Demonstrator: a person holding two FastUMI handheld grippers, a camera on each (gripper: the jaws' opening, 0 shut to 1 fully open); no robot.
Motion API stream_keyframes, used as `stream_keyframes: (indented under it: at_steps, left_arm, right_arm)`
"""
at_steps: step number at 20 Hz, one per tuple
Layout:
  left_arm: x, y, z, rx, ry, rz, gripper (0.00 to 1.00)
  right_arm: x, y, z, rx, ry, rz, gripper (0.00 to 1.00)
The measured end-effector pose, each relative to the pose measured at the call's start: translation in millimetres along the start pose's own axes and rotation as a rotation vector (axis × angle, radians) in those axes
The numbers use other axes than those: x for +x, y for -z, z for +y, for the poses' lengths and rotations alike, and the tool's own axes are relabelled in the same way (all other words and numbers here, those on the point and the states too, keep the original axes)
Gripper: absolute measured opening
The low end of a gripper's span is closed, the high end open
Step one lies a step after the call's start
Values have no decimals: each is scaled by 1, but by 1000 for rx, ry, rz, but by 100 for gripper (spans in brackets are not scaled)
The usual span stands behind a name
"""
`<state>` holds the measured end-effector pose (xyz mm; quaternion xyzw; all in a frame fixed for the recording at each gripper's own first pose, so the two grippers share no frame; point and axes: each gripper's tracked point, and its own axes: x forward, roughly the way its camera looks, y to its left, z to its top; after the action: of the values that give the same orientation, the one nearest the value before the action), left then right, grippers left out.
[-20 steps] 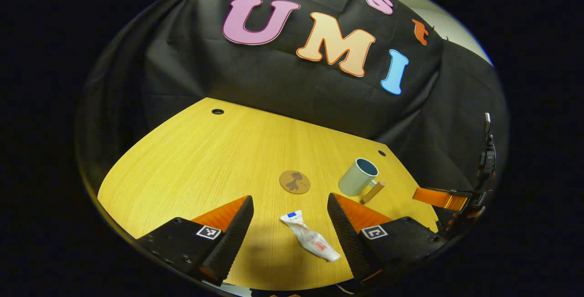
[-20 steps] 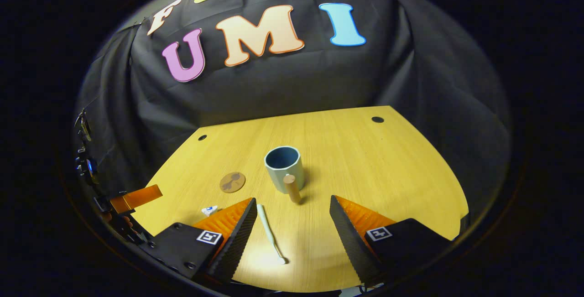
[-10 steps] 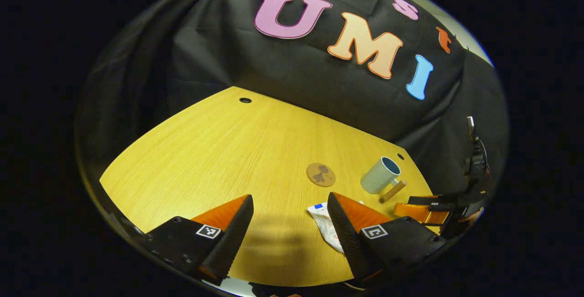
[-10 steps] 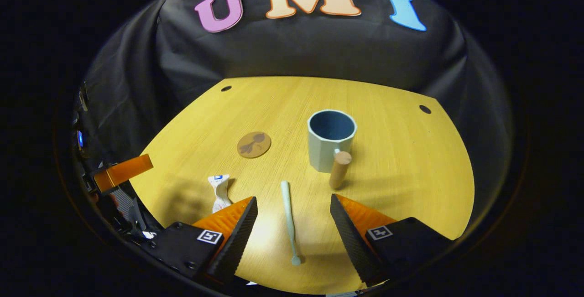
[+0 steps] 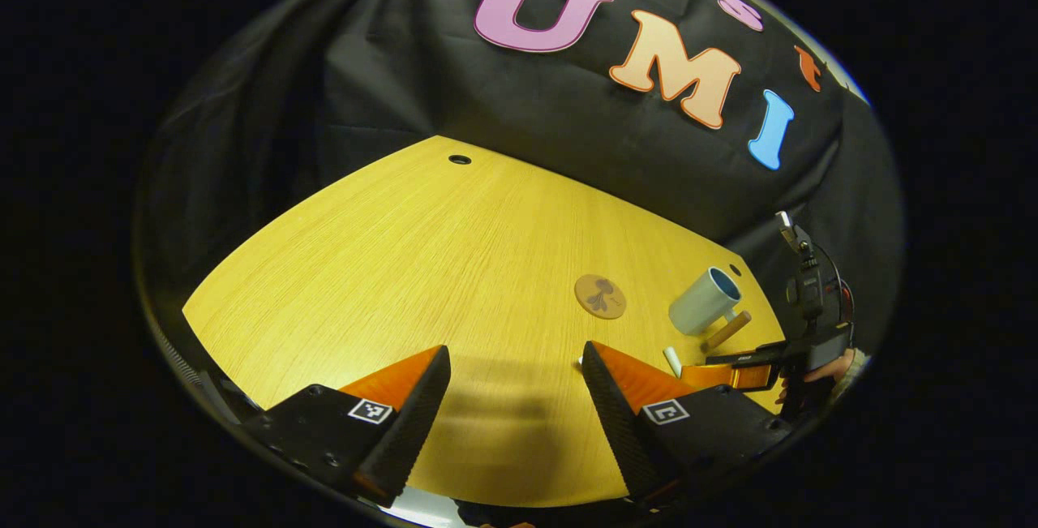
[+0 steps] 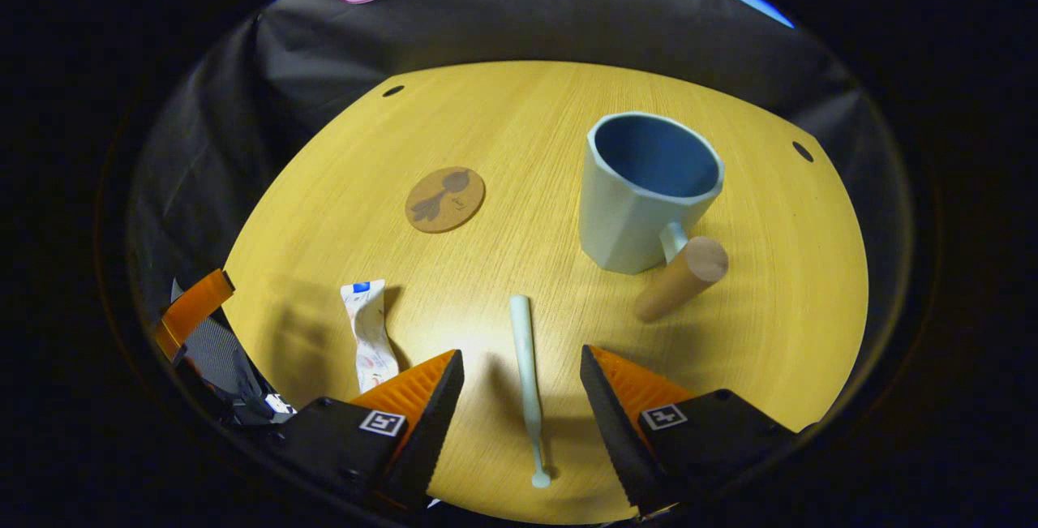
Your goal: Put the toothbrush and toothpaste on the desktop into the cup, then pick up the cup and place it on the coaster on the desktop.
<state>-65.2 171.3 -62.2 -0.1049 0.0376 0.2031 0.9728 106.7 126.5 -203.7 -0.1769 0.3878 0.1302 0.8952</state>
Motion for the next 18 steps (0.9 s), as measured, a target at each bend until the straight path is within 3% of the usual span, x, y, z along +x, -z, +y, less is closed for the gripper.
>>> stream_keyframes:
  at_steps: [3,4,6,9,11,14,15,17,18]
  left_arm:
    - [4,-2,3,12,-7,11,95]
    - [7,-3,4,14,-8,13,95]
    - [11,-3,5,13,-9,20,96]
    - [15,-5,6,17,-8,27,95]
    - [17,-6,7,25,-12,28,95]
    - [18,-7,11,36,-18,32,95]
    - [18,-7,12,40,-19,33,95]
    - [18,-7,14,43,-18,36,95]
    - [18,-5,13,41,-16,40,95]
  right_arm:
    - [9,-4,-2,-2,6,37,66]
    - [12,-5,-2,-12,10,47,68]
    - [17,-8,-1,-40,20,60,63]
    - [22,-5,2,-52,19,96,43]
    - [21,-7,1,-71,29,104,43]
    - [25,-3,0,-69,40,128,34]
    - [26,-3,-3,-69,55,127,36]
    - [24,-3,-6,-76,71,137,18]
    - [25,-3,-6,-79,71,144,15]
